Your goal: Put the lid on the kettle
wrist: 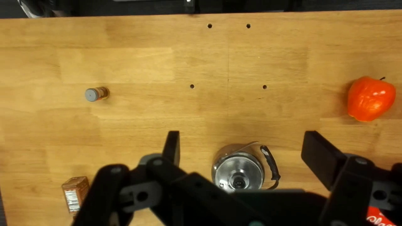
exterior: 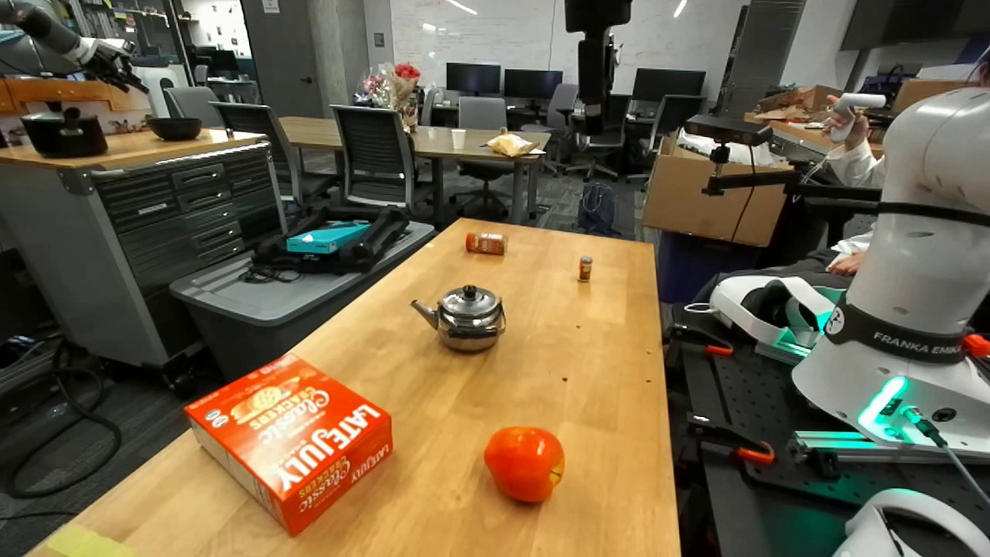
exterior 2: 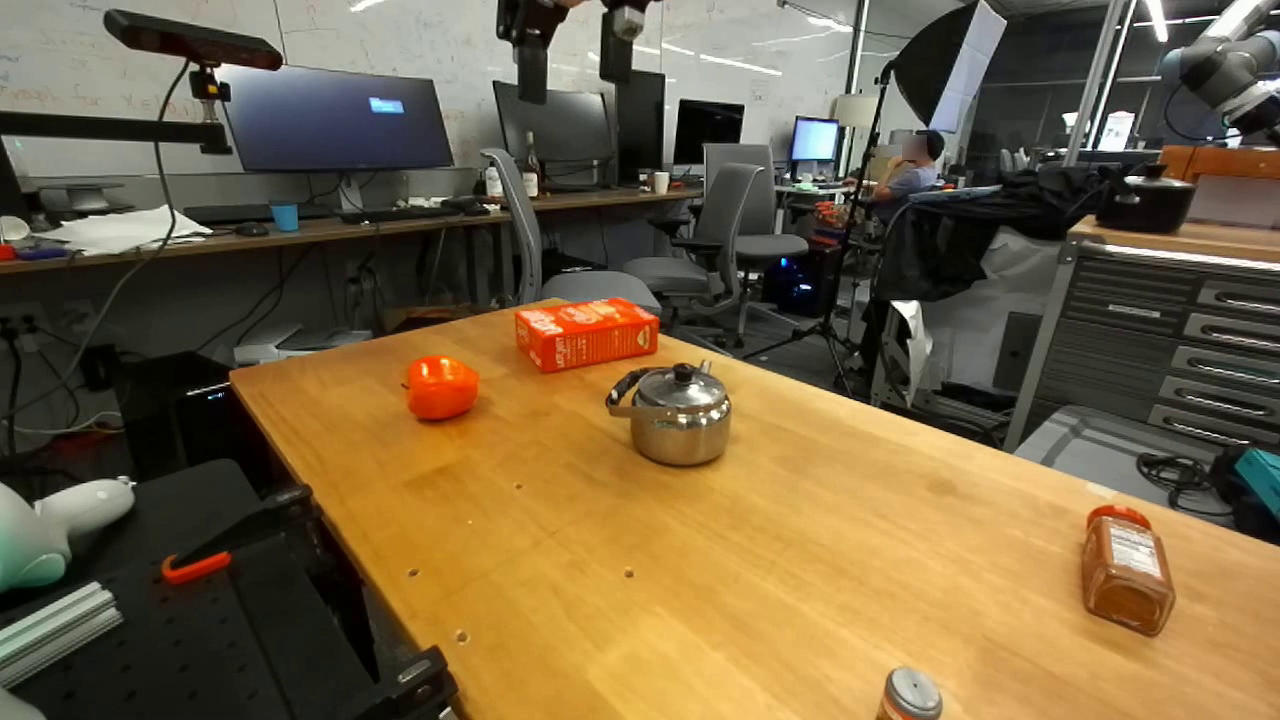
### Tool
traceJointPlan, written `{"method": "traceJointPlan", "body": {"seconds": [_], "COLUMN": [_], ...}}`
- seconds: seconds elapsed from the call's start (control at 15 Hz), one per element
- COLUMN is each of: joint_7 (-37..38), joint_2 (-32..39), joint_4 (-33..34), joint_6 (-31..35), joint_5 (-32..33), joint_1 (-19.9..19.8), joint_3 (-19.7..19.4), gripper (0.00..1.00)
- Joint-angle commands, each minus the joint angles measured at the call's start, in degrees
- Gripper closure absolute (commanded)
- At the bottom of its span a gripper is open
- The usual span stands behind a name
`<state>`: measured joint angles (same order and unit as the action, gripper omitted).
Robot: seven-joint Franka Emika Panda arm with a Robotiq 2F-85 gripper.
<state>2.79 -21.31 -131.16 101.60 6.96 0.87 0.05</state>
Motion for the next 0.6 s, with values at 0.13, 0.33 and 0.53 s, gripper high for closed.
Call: {"method": "traceJointPlan", "body": {"seconds": [0.13, 0.33, 0.53], "joint_7": [-5.1, -3.3, -3.2], "joint_2": [-5.6, -4.2, -3.5], "joint_4": [1.1, 0.2, 0.1], "joint_6": [-9.5, -6.2, -6.1], "joint_5": [1.0, 0.7, 0.7], "joint_1": [-3.6, -3.2, -3.0], "joint_3": [-3.9, -3.1, -2.5], "gripper": [0.0, 0.0, 0.0]}}
